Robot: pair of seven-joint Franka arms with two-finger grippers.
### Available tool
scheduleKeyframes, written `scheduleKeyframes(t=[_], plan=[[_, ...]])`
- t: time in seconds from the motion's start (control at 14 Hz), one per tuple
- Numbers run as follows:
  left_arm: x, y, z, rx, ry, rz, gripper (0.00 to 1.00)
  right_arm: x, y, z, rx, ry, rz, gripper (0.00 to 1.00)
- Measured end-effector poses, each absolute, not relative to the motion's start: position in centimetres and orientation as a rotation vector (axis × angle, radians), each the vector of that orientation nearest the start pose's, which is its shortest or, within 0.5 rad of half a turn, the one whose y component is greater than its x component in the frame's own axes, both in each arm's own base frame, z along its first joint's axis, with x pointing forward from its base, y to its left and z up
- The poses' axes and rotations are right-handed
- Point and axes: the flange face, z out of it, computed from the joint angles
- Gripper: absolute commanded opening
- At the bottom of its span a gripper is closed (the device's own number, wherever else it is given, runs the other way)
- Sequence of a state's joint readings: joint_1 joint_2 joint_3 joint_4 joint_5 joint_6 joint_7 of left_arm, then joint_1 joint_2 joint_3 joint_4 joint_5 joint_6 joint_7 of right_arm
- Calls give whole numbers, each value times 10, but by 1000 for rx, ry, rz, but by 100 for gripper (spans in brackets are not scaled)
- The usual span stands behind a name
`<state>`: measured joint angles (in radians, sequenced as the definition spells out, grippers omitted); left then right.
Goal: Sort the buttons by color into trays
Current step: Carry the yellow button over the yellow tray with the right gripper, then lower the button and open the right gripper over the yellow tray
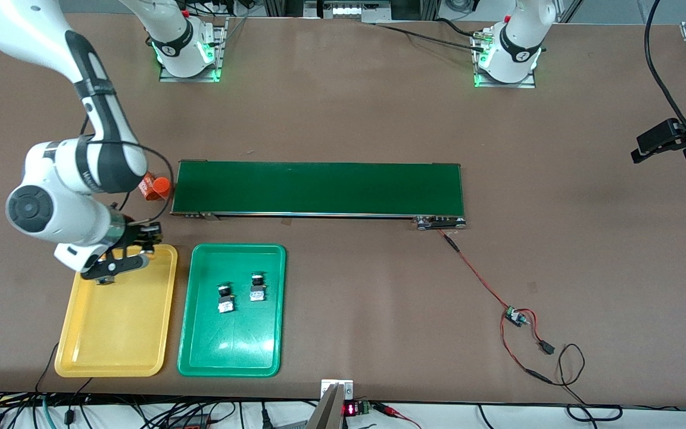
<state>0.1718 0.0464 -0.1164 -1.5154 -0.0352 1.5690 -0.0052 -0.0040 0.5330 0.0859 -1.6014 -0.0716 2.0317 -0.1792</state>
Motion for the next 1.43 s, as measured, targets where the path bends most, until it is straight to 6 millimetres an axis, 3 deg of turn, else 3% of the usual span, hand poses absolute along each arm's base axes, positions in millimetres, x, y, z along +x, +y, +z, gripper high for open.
scheduleKeyframes(t=[0.43,0.79,0.86,1.07,1.14,1.22,1.29,1.43], plan=[[567,45,621,-3181,-95,0,100,703,4,278,-3101,-640,-14,11],[567,49,620,-3181,-107,3,100,710,-7,258,-3086,-732,-90,18],[567,50,620,-3181,-109,3,100,711,-9,253,-3085,-736,-94,30],[567,54,620,-3180,-120,4,100,710,-11,245,-3083,-737,-84,40],[566,61,619,-3180,-141,8,100,710,-12,245,-3084,-735,-84,49],[565,71,616,-3179,-168,15,100,710,-13,245,-3084,-733,-84,80],[564,80,614,-3178,-189,22,100,710,-13,245,-3085,-731,-84,100],[564,87,611,-3178,-203,30,100,710,-14,244,-3081,-721,-84,100]])
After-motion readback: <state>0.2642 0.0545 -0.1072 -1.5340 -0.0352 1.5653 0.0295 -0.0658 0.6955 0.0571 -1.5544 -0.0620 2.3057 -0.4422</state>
